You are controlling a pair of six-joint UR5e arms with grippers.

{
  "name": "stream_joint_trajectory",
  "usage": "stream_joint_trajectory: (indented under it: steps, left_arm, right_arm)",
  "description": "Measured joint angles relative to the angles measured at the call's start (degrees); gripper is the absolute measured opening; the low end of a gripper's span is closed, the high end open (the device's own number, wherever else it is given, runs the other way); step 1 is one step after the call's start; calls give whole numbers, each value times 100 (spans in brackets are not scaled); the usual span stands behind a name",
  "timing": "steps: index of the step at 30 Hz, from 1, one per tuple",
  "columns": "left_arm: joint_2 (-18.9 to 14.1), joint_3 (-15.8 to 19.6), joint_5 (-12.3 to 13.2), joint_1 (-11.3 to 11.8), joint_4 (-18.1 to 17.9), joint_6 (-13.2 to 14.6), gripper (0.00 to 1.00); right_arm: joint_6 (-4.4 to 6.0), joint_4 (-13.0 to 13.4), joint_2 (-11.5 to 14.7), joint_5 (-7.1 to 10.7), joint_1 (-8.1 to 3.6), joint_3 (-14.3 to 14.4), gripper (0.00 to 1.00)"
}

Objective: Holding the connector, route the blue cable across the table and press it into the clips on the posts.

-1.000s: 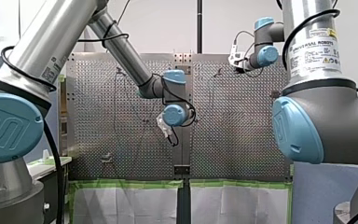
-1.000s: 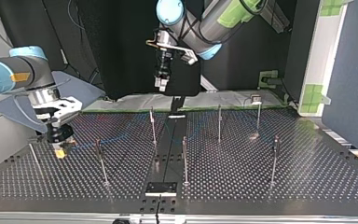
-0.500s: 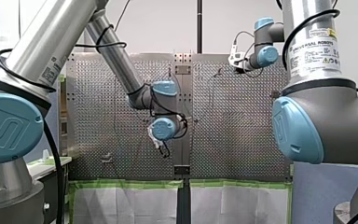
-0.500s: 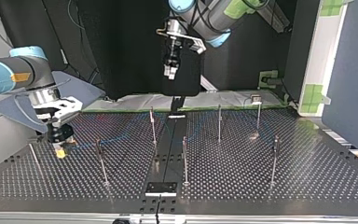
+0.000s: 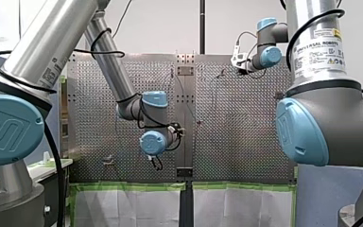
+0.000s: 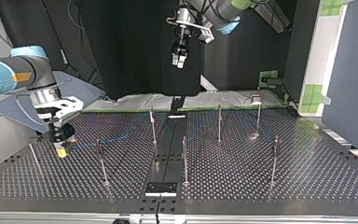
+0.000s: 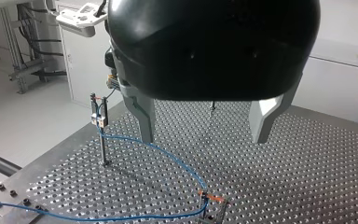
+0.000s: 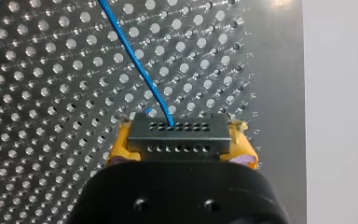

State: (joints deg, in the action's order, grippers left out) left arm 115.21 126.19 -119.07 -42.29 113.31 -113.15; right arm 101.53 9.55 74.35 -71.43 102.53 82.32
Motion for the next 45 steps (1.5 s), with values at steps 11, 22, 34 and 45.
stream_joint_trajectory:
  steps: [11,22,34,45]
  left_arm:
    - [2,385,-23,0,-385,12,100]
    - [4,394,-24,0,-394,12,100]
    - [4,394,-24,0,-394,12,100]
    - [4,394,-24,0,-394,12,100]
  right_arm:
    - [-17,-5,-2,-37,9,0,0]
    - [-17,-5,-3,-39,9,0,0]
    - [-18,-6,-2,-38,9,0,0]
    - [-17,-5,-2,-38,9,0,0]
